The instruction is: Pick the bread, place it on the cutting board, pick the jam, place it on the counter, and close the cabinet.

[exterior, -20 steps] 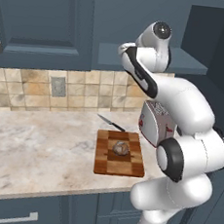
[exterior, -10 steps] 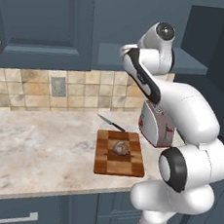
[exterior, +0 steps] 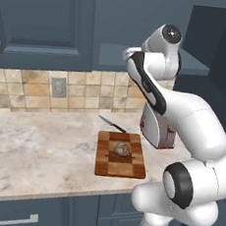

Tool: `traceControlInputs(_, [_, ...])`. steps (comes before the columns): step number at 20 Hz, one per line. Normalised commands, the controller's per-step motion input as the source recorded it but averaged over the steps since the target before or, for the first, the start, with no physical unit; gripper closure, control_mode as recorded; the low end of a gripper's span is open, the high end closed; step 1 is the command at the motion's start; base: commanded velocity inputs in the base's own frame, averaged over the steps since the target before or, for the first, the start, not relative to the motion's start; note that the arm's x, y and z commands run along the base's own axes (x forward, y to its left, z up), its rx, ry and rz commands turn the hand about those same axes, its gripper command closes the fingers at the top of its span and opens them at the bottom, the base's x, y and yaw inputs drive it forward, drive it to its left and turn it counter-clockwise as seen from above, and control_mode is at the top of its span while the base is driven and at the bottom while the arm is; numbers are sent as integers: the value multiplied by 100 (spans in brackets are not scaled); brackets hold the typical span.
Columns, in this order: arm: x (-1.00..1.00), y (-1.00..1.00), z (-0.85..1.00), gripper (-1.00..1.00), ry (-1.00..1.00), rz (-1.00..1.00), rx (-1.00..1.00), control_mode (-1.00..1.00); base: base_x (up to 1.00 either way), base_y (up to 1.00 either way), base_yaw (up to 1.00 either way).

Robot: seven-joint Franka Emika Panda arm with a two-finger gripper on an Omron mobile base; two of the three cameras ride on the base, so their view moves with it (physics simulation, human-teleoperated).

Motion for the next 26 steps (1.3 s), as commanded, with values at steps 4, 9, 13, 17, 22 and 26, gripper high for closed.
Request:
traceControlInputs(4, [-46,0,0,100,0,0,0,-100,0,0,0])
traceControlInputs(9, [-52,0,0,100,0,0,0,-100,0,0,0])
traceControlInputs(13, [-47,0,0,100,0,0,0,-100,0,0,0])
traceControlInputs(17, [-48,1,0,100,0,0,0,-100,0,0,0])
traceControlInputs(22, [-36,6,0,100,0,0,0,-100,0,0,0])
traceControlInputs(26, [-17,16,0,100,0,0,0,-100,0,0,0])
